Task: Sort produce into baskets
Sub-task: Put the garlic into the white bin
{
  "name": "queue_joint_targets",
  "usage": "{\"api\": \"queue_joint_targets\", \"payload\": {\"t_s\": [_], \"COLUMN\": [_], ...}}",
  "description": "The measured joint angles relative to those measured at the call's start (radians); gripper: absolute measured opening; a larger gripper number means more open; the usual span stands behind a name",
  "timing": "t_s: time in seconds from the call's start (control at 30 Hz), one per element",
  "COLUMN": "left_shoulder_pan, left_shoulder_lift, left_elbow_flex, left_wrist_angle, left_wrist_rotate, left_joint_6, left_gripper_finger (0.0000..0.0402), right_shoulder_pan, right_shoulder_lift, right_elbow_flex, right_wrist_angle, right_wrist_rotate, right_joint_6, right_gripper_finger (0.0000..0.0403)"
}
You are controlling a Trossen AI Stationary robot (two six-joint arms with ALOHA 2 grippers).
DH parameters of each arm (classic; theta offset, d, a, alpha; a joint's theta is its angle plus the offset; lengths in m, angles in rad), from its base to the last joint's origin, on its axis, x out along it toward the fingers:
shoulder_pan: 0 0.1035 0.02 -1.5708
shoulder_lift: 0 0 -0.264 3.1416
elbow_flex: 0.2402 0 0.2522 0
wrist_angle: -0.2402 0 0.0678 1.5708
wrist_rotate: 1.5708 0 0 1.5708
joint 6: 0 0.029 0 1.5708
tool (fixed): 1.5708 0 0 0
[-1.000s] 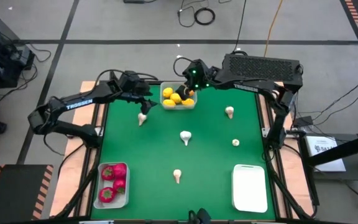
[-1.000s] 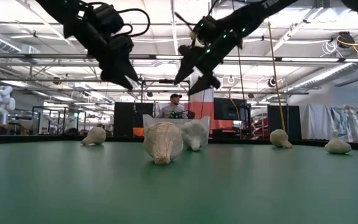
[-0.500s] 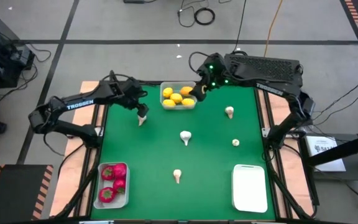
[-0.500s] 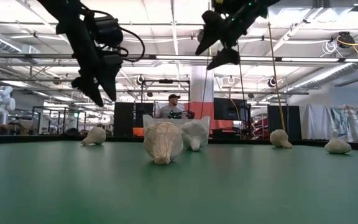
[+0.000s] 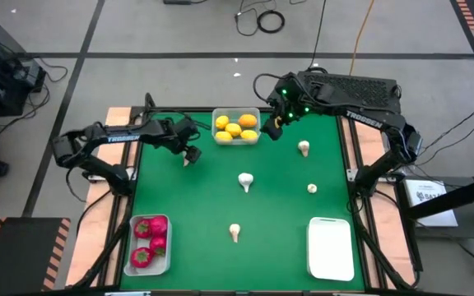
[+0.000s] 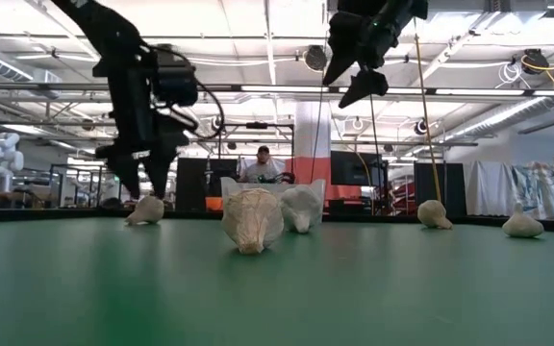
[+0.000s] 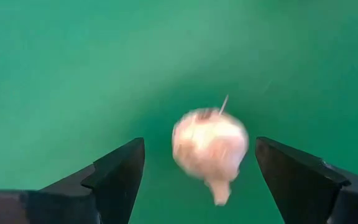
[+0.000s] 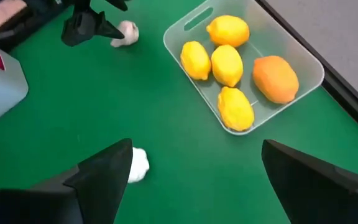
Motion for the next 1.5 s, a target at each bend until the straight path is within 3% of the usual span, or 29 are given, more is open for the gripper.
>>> {"api": "queue_joint_targets", "payload": {"t_s": [0.33, 0.67, 1.0, 1.27, 1.37, 1.5], "left_shoulder_pan": [-0.030, -0.035, -0.035, -0.036, -0.045, -0.087], "left_shoulder_lift": [0.034, 0.040, 0.078, 0.085, 0.085, 0.085], "left_elbow_flex": [-0.076, -0.078, -0.079, -0.079, -0.079, -0.079], "left_wrist_angle": [0.139, 0.151, 0.158, 0.184, 0.213, 0.289], "left_wrist_rotate": [0.015, 0.014, 0.009, 0.014, 0.052, 0.184], "left_joint_6": [-0.066, -0.086, -0.079, -0.010, -0.006, -0.007], "left_gripper_finger": [0.0313, 0.0312, 0.0247, 0.0197, 0.0189, 0.0189], "right_shoulder_pan": [0.000, 0.000, 0.019, 0.105, 0.151, 0.220], "right_shoulder_lift": [0.000, 0.001, 0.001, -0.002, -0.020, -0.067], "right_elbow_flex": [0.000, 0.000, 0.000, 0.000, 0.000, 0.000], "right_wrist_angle": [-0.016, -0.016, -0.035, -0.139, -0.182, -0.195], "right_wrist_rotate": [0.000, 0.000, -0.001, -0.004, -0.004, 0.000], "right_joint_6": [-0.040, -0.054, -0.022, 0.072, 0.114, 0.170], "right_gripper_finger": [0.0348, 0.0348, 0.0345, 0.0306, 0.0290, 0.0273]}}
